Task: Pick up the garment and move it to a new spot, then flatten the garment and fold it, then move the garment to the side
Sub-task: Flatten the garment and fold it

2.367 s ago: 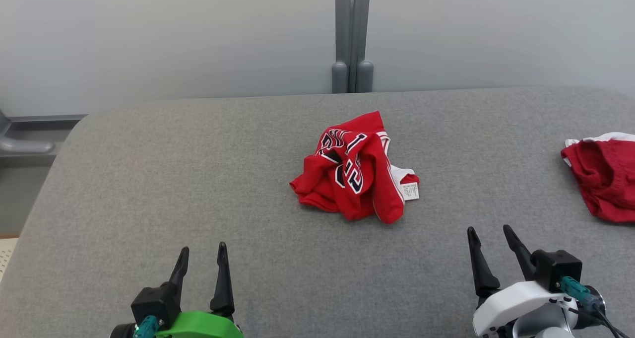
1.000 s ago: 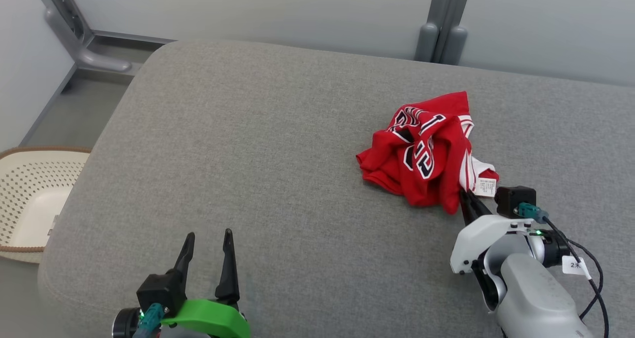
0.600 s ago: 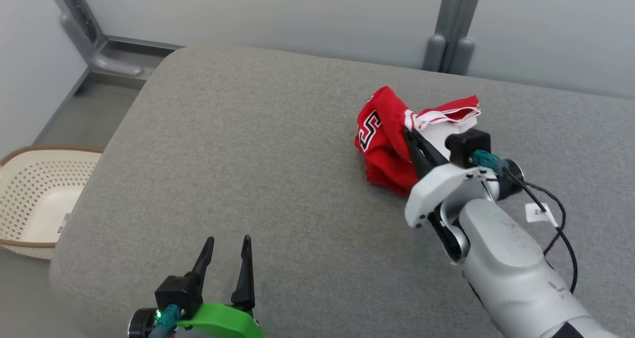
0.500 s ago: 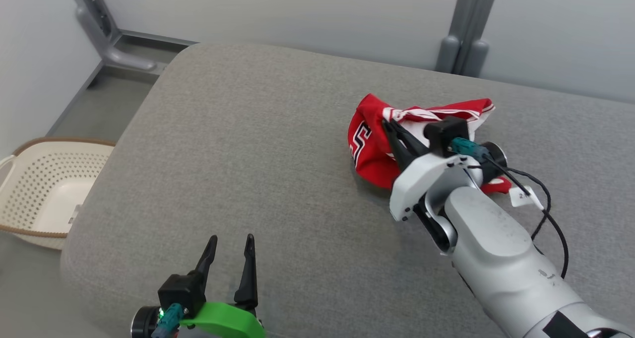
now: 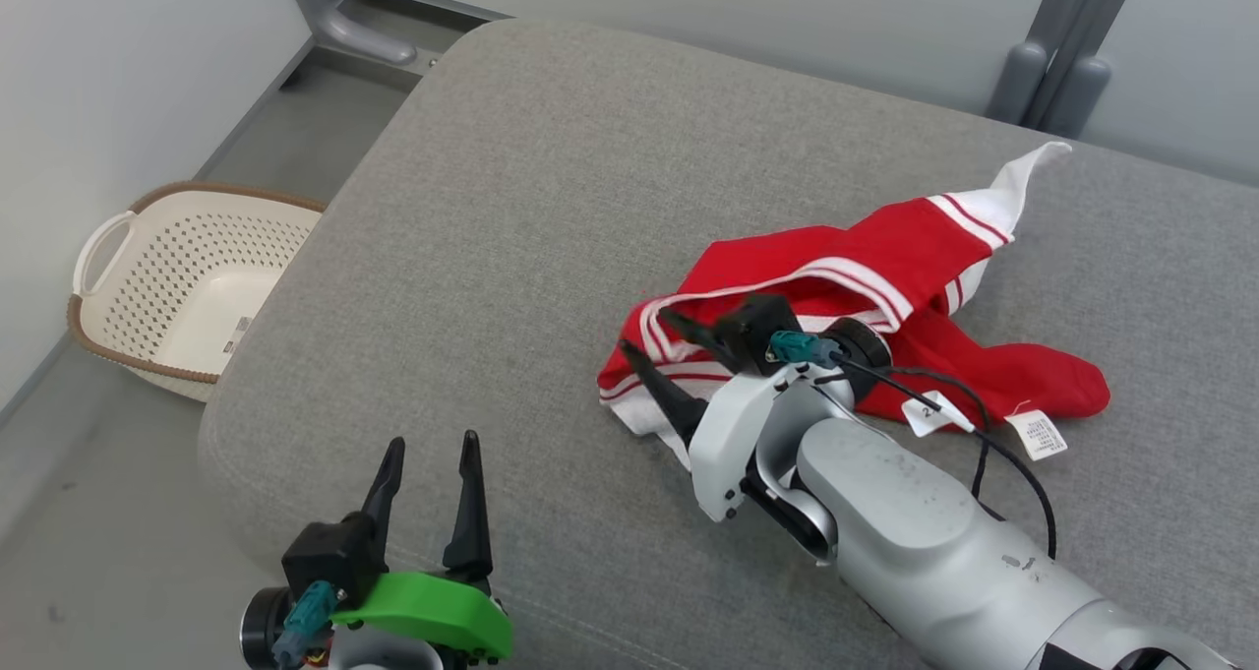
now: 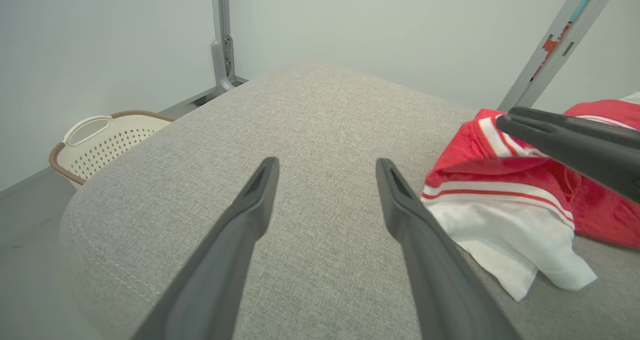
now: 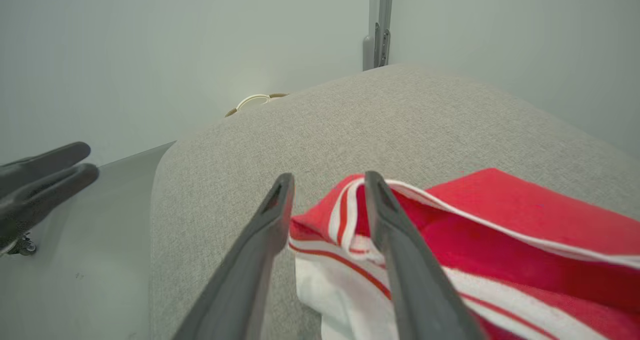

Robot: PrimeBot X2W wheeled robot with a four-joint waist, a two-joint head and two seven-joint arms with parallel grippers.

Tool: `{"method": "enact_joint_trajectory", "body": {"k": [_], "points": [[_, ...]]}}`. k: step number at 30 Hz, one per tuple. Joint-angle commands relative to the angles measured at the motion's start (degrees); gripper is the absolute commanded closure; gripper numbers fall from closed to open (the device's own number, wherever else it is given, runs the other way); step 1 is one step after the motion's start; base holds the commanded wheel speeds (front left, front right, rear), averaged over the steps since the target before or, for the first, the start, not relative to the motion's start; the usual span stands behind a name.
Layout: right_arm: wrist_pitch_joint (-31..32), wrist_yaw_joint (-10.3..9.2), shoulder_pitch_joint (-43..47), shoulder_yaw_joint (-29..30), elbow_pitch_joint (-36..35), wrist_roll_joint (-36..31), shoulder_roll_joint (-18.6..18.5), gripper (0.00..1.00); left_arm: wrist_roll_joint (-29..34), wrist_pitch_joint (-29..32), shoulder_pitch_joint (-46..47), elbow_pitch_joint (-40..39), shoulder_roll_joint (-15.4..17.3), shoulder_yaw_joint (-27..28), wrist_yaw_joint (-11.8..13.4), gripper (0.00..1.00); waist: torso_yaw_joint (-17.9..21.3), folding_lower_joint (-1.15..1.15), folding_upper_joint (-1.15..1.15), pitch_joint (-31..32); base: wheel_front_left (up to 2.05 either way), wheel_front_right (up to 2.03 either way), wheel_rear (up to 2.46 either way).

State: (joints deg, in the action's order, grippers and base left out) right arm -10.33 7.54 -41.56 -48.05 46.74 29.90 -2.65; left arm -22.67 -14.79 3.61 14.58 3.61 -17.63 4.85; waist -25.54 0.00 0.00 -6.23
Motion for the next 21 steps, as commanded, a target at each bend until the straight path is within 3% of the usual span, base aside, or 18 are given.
{"method": "enact_joint_trajectory", "body": {"k": [1,10,21], "points": [[-1.1,-0.11,-0.6,-0.3,0.2,0.7,-0.4,0.0,-0.4,-0.5,0.5,-0.3,-0.1,0.4,0.2,0.0,0.9,0.0,0.0,-0.3,0.0,0.0,0.0],[-4.5,-0.11,-2.6,2.6,1.3,1.8,-0.3,0.0,0.5,-0.4,-1.1,-0.5,0.2,1.2,0.1,0.0,8.6,0.0,0.0,2.9,0.0,0.0,0.0],[-4.9,-0.11,2.1,20.0,4.7,-7.8,-1.5,0.0,0.9,-0.4,-2.5,-1.1,0.8,0.9,0.8,0.0,15.6,0.0,0.0,5.5,0.0,0.0,0.0]]}}
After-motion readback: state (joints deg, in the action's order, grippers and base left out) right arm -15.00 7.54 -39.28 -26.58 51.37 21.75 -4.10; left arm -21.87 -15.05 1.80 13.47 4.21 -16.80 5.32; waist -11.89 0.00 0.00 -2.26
